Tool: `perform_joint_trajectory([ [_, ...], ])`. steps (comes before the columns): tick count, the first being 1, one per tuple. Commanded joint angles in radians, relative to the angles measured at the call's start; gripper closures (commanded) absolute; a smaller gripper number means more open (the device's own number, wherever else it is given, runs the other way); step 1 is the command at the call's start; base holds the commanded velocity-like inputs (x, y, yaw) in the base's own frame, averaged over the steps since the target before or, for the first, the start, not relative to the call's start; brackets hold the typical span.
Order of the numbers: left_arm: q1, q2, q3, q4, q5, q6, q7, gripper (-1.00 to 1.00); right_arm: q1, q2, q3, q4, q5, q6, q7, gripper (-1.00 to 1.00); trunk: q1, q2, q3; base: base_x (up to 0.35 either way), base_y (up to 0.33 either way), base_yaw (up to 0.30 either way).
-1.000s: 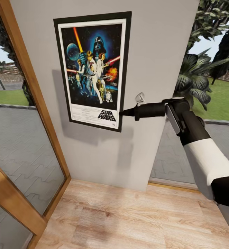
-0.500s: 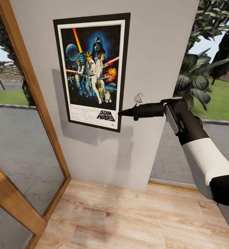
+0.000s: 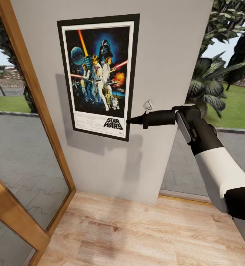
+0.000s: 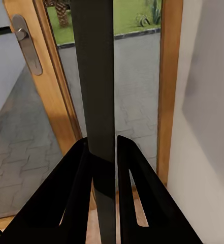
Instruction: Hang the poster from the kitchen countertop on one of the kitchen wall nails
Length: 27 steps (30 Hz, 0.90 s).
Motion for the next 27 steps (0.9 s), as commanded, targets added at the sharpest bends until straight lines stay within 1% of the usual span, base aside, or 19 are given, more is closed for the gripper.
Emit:
perform_joint_trajectory([
  [1,0.000,0.000,0.001,-0.001,0.000,-0.003,-0.004,-1.00,-0.001,-0.001,0.003,0.000,-0.008,0.008,-0.002,1.00,0.001,-0.002,-0.002,0.058,0.000,0.000],
  [7,0.000,0.000,0.002,0.000,0.000,-0.003,-0.004,-1.00,-0.001,-0.001,0.004,0.001,-0.007,0.007,-0.002,1.00,0.001,-0.002,-0.002,0.129,0.000,0.000],
  [14,0.000,-0.001,0.002,0.001,0.000,-0.002,-0.004,-1.00,-0.001,0.000,0.004,0.001,-0.007,0.006,-0.002,1.00,0.001,-0.002,-0.002,0.034,0.001,0.000],
  [21,0.000,-0.001,0.002,0.002,0.000,-0.002,-0.004,-1.00,-0.001,0.000,0.004,0.020,-0.008,0.003,-0.002,1.00,0.001,-0.002,-0.002,0.151,0.111,0.000],
  [27,0.000,-0.001,0.002,0.003,0.000,-0.001,-0.004,-1.00,-0.001,0.000,0.004,0.032,-0.009,-0.001,-0.002,1.00,0.001,-0.002,-0.002,0.049,0.037,0.000],
])
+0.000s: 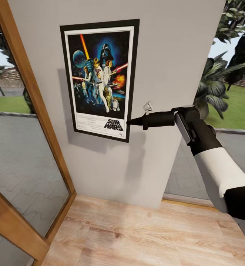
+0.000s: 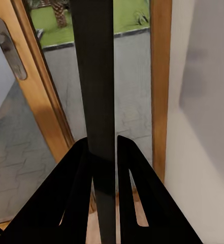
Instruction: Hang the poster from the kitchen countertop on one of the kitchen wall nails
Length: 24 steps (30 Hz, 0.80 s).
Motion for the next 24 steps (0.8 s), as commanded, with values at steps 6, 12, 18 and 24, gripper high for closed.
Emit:
perform_joint_trajectory([
  [6,0.000,0.000,0.001,0.000,0.000,-0.003,-0.004,-1.00,-0.001,-0.002,0.002,0.002,-0.008,0.008,-0.002,1.00,0.001,-0.002,-0.002,0.006,0.005,0.000],
  [12,0.000,0.000,0.001,0.000,0.000,-0.002,-0.004,-1.00,-0.001,-0.003,0.001,0.001,-0.008,0.008,-0.001,1.00,0.001,-0.002,-0.002,0.150,0.000,0.000],
  [18,0.000,0.000,0.001,0.000,0.000,-0.002,-0.003,-1.00,-0.001,-0.003,0.001,0.002,-0.008,0.008,-0.001,1.00,0.001,-0.002,-0.002,0.040,0.000,0.000],
  [24,0.000,0.000,0.001,0.000,0.000,-0.002,-0.003,-1.00,-0.001,-0.003,0.001,0.002,-0.008,0.008,-0.001,1.00,0.001,-0.002,-0.002,0.004,0.000,0.000],
])
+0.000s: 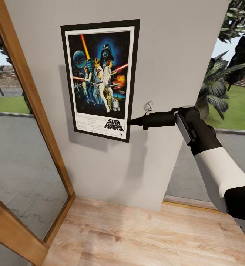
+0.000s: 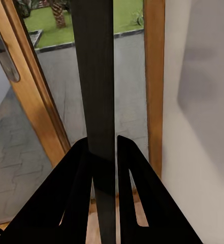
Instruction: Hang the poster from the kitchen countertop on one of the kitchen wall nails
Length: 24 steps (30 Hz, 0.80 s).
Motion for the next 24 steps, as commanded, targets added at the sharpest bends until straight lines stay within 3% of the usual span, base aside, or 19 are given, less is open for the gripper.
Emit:
perform_joint_trajectory([
  [1,0.000,0.000,0.001,-0.001,0.000,-0.003,-0.003,-1.00,-0.001,-0.001,0.003,0.000,-0.008,0.008,-0.002,1.00,0.001,-0.002,-0.002,0.001,0.000,0.000],
  [24,0.000,0.000,0.001,-0.001,0.000,-0.003,-0.003,-1.00,-0.001,-0.001,0.003,0.000,-0.008,0.008,-0.002,1.00,0.001,-0.002,-0.002,0.064,0.000,0.000],
])
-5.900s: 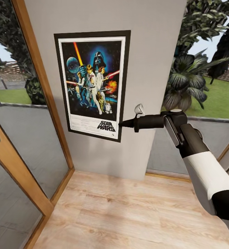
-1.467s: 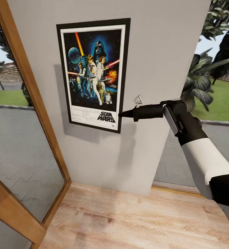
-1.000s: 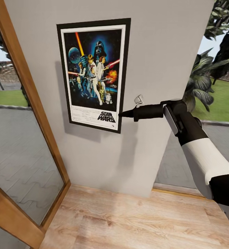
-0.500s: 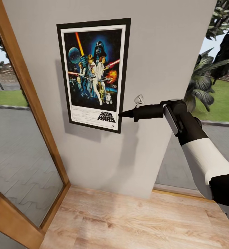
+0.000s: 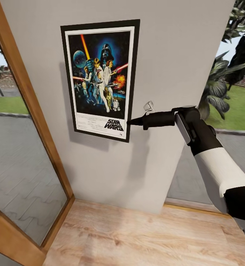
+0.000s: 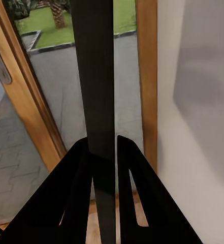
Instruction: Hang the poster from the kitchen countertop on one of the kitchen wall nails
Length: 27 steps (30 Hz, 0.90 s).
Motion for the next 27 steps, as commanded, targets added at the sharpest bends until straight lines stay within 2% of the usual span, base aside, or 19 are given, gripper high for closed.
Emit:
perform_joint_trajectory([
  [1,0.000,0.000,0.001,-0.001,0.000,-0.003,-0.003,-1.00,-0.001,-0.001,0.003,0.000,-0.008,0.008,-0.002,1.00,0.001,-0.002,-0.002,0.139,0.000,0.000],
  [27,0.000,0.000,0.003,-0.001,0.000,-0.003,-0.004,-1.00,-0.001,-0.001,0.003,0.000,-0.009,0.008,-0.002,1.00,0.001,-0.002,-0.002,0.049,0.000,0.000],
])
